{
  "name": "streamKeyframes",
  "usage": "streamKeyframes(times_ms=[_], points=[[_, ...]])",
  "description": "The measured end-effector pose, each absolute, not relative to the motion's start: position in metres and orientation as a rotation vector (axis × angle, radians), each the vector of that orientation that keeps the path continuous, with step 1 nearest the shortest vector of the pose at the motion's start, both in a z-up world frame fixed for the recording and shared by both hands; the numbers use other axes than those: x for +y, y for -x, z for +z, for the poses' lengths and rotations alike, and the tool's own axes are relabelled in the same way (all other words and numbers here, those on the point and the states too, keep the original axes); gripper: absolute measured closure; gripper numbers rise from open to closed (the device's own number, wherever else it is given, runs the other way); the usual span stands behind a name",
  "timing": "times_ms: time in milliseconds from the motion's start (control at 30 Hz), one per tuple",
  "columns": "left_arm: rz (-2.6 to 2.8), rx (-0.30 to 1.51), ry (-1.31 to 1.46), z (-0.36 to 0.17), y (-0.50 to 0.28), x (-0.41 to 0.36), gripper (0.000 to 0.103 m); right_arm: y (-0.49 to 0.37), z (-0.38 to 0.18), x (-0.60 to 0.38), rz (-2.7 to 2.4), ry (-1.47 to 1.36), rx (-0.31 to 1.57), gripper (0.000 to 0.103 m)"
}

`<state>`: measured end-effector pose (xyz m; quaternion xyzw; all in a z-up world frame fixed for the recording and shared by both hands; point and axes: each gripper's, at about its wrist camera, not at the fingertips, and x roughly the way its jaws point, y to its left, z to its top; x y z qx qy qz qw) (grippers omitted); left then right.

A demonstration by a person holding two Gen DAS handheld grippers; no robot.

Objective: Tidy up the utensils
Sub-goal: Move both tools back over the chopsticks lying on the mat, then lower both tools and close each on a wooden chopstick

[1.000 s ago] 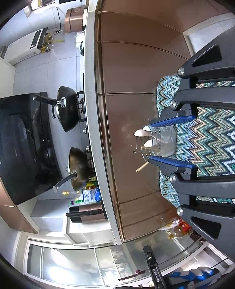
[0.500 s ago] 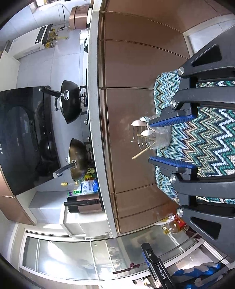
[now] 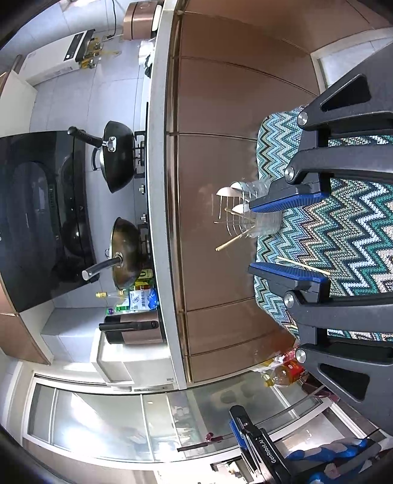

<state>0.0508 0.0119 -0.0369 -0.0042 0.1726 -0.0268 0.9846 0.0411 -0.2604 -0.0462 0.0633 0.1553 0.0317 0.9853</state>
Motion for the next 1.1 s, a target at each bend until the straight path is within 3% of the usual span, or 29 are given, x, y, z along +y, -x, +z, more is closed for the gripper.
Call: streamKeyframes(times_ms=[1100], points=[[-0.035, 0.691, 0.0, -0.147, -0.178, 0.023, 0.063, -0.154, -0.149, -0.238, 0.138, -0.098, 0.645, 0.069]])
